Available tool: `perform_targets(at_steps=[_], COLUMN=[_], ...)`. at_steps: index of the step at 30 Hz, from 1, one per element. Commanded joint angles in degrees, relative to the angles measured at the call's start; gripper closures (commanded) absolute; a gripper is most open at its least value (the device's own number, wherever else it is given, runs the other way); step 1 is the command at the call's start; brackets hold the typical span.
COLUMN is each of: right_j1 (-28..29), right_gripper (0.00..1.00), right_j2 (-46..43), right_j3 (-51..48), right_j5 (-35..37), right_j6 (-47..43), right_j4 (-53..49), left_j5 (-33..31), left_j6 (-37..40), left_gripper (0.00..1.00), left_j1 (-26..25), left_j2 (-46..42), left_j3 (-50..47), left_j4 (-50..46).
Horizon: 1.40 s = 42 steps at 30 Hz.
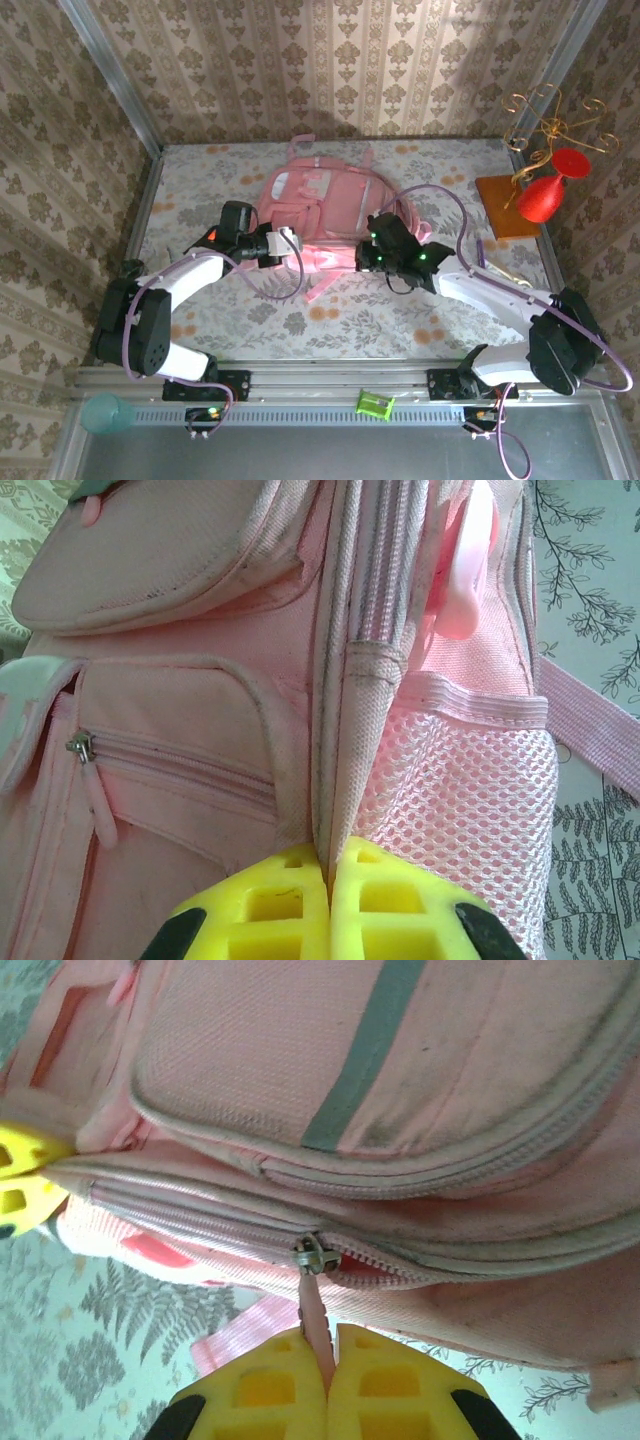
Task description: Pack the student bag
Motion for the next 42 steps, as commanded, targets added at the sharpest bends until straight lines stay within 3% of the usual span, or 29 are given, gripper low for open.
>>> perform_targets(at_steps=[1,4,5,9,12,21,27,30,32,33,36,42], right_j1=[-2.8,-1.81,-1.42,-1.04,-1.04,-0.22,0.63,0.61,0.64,0.63,0.63,0.63], right_gripper=[1.0,1.0,1.0,1.0,1.0,1.0,1.0,1.0,1.0,1.0,1.0,1.0], right_j2=[-1.0,-1.05,-1.31,-2.53,-2.66,-1.21,-1.26,-2.1,-3.1,-3.64,-5.06,-6.35], right_j3=[-1.96,-3.0,-2.94,-2.15,-2.0,-1.23,-1.4,-2.21,-2.55,-2.68,-2.74,-3.42], right_j5=[-3.0,-10.41,-11.53,-15.61,-17.69,-22.16,-22.85,-22.56,-21.17,-19.5,-10.58,1.82], right_j6=[-3.68,-4.29,-5.07,-8.08,-8.9,-7.53,-7.21,-6.76,-6.81,-6.96,-7.43,-4.57], right_j4=[-3.88,2.87,3.83,4.35,5.08,8.76,9.8,10.85,9.84,8.51,1.35,-6.11], left_j5=[-1.85,2.55,5.12,11.57,9.8,-0.16,-3.9,-5.18,-6.26,-6.49,-5.66,-4.49], left_j6=[0.55,-0.81,-1.33,-4.93,-2.49,-1.41,-0.84,0.45,1.47,2.03,2.83,4.55], left_gripper=[0.72,0.34,0.28,0.17,0.17,0.33,0.53,0.7,0.77,0.85,1.0,1.0], left_j1=[3.49,1.94,1.66,-0.94,-6.61,-17.56,-18.48,-18.48,-18.1,-17.75,-16.08,-14.23], left_j2=[-2.03,-4.89,-6.33,-10.98,-10.16,1.42,6.86,8.0,8.44,8.44,6.88,3.55], left_j3=[0.93,-0.36,-1.02,-3.09,-1.19,5.91,9.94,10.25,10.44,10.34,9.07,7.07], left_j4=[-4.38,-2.8,-2.03,3.13,-0.04,-0.05,-0.56,-2.54,-4.66,-5.64,-6.03,-6.18])
